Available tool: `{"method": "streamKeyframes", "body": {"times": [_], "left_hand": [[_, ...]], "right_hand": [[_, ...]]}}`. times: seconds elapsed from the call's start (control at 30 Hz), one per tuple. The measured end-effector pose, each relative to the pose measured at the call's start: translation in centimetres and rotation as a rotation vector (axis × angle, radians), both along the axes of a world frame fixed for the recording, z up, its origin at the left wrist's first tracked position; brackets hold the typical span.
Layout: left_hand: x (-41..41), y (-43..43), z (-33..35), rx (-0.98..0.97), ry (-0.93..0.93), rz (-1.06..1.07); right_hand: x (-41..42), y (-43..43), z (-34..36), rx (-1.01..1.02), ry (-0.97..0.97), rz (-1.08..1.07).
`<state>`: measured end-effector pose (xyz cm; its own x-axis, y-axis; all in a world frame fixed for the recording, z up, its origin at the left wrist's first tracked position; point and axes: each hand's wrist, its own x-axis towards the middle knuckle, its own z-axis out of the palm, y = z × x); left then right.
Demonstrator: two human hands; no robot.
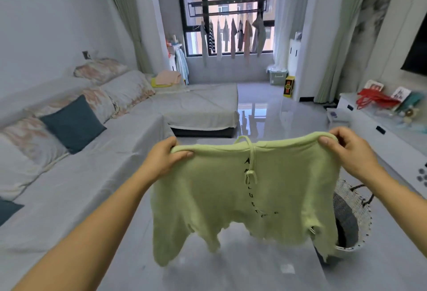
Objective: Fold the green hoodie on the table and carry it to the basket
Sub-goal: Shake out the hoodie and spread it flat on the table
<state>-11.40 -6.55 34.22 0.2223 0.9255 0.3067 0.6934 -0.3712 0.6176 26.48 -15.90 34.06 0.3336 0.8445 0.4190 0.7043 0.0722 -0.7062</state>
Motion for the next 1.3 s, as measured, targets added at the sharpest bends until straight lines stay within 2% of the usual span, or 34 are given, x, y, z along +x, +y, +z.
{"method": "streamKeyframes", "body": {"times": [0.1,0.2,0.27,0.3,0.37,0.4,0.43,0.53,0.63,0.7,0.77,0.83,0.9,0.97,1.03,1.1,1.2,1.3], "left_hand": [[-1.6,-3.4,3.1,0.062,-0.077,-0.038],[-3.1,-6.7,7.7,0.131,-0.296,-0.087],[-3.6,-8.1,9.1,0.143,-0.323,-0.112],[-3.5,-8.4,8.8,0.123,-0.151,-0.116],[-3.2,-8.8,5.9,-0.048,0.291,-0.113],[-3.2,-9.0,3.9,-0.150,0.422,-0.112],[-3.3,-9.0,1.9,-0.240,0.456,-0.125],[-3.6,-9.7,-2.5,-0.407,0.386,-0.175],[-3.9,-10.2,-4.1,-0.494,0.277,-0.178],[-4.0,-9.5,-3.4,-0.497,0.052,-0.148],[-4.1,-8.0,-2.1,-0.441,-0.156,-0.092],[-3.8,-7.0,-1.6,-0.419,-0.076,-0.115],[-3.9,-7.2,-3.2,-0.485,0.047,-0.177],[-4.9,-8.2,-5.4,-0.557,0.069,-0.238],[-6.3,-10.0,-7.0,-0.632,0.102,-0.304],[-7.4,-11.4,-7.4,-0.723,0.028,-0.372],[-8.0,-10.6,-7.0,-0.758,-0.101,-0.397],[-6.7,-6.3,-7.7,-0.763,-0.169,-0.345]], "right_hand": [[-1.1,-3.8,2.9,0.031,-0.070,0.039],[-1.9,-7.5,7.7,0.236,0.030,0.063],[-2.2,-8.7,9.2,0.307,0.010,0.055],[-2.3,-8.7,9.0,0.181,-0.083,0.046],[-2.5,-8.8,6.4,-0.320,-0.245,0.033],[-2.6,-9.1,4.6,-0.508,-0.257,0.026],[-2.7,-9.5,3.2,-0.599,-0.235,0.021],[-2.9,-10.5,-0.8,-0.716,-0.136,0.049],[-2.5,-10.9,-3.0,-0.745,-0.052,0.040],[-2.2,-10.4,-2.5,-0.679,0.116,0.036],[-1.7,-9.2,-1.3,-0.523,0.262,0.005],[-1.6,-8.2,-0.5,-0.419,0.167,-0.026],[-1.9,-8.5,-1.6,-0.504,-0.025,0.014],[-1.9,-10.3,-3.7,-0.648,-0.085,0.113],[-1.8,-12.9,-5.8,-0.749,-0.047,0.180],[-1.2,-14.3,-6.5,-0.752,0.055,0.200],[0.5,-13.3,-6.2,-0.717,0.201,0.246],[1.1,-8.7,-5.9,-0.658,0.152,0.266]]}}
